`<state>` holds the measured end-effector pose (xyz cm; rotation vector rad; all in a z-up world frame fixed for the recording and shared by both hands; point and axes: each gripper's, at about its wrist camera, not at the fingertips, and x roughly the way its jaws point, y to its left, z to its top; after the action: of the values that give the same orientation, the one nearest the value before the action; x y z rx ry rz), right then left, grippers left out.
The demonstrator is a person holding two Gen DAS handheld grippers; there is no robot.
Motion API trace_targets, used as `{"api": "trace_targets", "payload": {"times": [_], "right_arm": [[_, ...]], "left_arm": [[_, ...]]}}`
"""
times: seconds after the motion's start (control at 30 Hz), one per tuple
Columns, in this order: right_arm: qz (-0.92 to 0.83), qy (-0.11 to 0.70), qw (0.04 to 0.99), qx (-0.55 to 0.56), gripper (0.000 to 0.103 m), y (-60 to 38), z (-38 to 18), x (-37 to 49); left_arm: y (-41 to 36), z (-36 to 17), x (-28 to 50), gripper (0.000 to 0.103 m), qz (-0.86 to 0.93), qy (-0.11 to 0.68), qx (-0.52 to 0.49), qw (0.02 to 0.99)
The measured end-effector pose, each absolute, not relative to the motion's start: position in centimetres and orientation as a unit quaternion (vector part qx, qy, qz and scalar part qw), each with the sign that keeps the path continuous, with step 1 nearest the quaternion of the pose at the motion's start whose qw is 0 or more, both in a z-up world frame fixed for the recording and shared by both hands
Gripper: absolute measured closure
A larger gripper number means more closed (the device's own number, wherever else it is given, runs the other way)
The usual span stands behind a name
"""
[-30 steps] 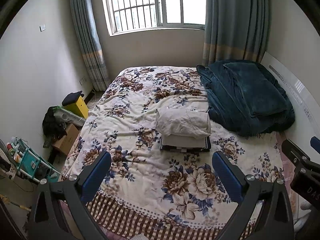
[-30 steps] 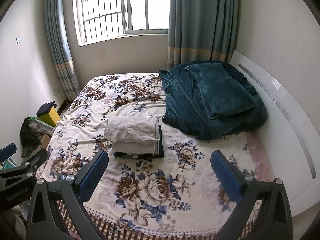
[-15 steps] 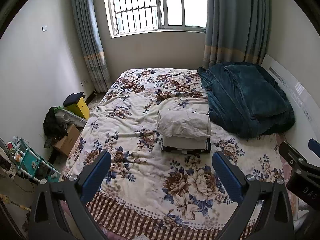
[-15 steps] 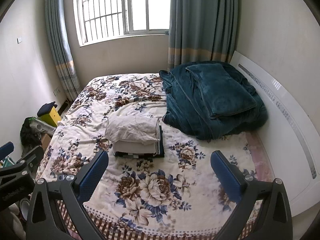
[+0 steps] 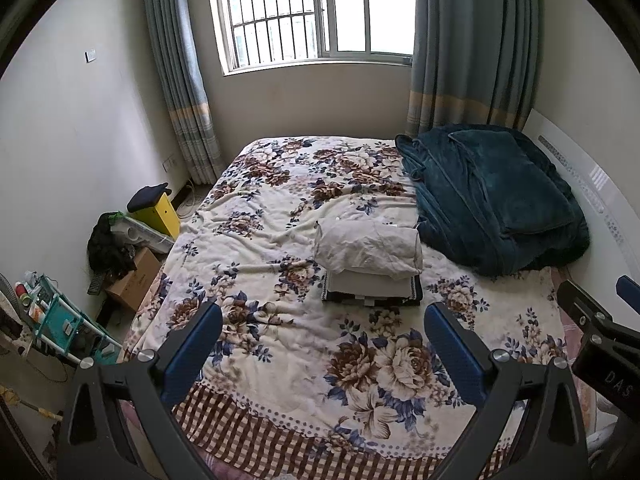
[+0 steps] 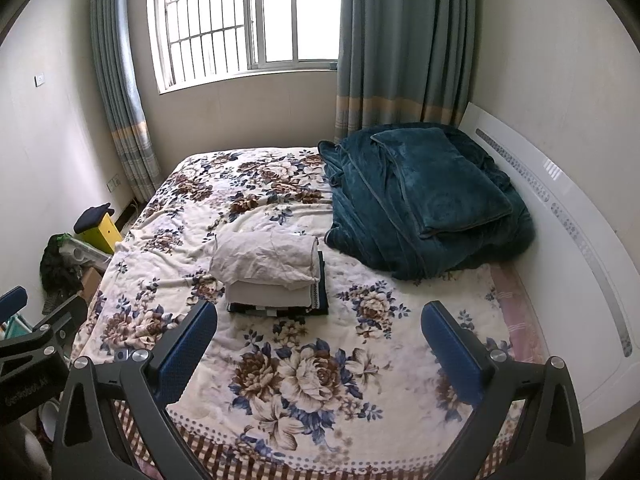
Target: Fold small clothes
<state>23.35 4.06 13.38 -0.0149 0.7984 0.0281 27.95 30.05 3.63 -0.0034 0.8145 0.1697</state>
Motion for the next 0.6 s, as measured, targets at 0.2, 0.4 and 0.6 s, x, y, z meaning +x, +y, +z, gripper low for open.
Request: {"api": "trace_targets", "payload": {"times": [0.2,0.4,0.6], "right_arm": [[0.015,0.386,0.922,-0.007,0.000,4.33,13.44,23.03],[0.016,0.384,0.923,-0.006,0.000,4.45,13.54,22.68],[0.018,0.383,0.923,-0.007,0.000,4.69,13.78,22.66]], "left_arm": [[30.34,3.90,27.81,0.000,0.083,0.393,-0.004,0.916],[30.46,4.15,27.92,0.000,0.081,0.392,-0.005,0.916],[30.42,4.24,27.90,0.000,0.083,0.391,-0.006,0.916]]}}
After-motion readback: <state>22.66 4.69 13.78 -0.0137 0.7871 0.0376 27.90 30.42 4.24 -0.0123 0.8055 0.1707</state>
